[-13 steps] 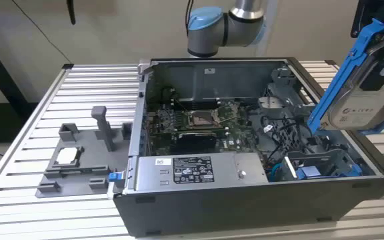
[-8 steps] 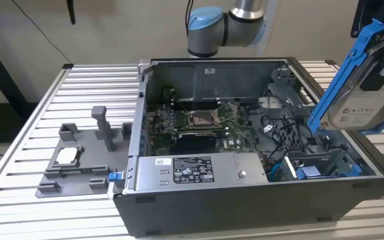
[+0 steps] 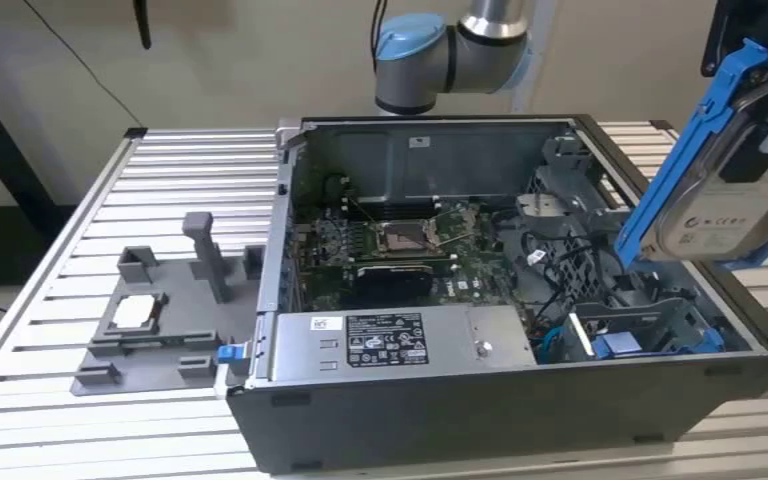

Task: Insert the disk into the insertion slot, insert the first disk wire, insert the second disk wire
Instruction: 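Insert the disk into the insertion slot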

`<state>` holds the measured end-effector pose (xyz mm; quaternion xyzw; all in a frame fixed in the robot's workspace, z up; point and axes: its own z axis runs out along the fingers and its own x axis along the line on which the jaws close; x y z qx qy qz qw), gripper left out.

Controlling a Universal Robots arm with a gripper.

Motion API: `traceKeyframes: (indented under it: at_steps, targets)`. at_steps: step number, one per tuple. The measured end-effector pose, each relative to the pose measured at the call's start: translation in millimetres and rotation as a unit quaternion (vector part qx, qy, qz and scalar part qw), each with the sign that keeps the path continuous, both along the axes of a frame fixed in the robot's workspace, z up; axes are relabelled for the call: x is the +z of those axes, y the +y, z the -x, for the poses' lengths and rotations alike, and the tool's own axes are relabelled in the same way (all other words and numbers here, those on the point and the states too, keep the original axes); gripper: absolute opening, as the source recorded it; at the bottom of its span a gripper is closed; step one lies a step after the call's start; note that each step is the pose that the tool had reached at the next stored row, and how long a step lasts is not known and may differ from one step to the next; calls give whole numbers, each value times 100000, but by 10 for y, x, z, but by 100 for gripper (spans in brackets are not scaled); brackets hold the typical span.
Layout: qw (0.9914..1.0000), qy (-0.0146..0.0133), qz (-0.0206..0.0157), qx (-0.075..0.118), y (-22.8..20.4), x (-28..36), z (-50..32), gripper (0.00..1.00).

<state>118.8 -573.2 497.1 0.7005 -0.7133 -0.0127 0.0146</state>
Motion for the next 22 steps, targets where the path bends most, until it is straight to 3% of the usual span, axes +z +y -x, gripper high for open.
traceKeyframes:
  at_steps: [16, 22]
  targets:
    - [100000, -63, -146, -1, 0, -257, 0, 33]
    - [99997, -65, -707, 1, 0, -350, 1, 33]
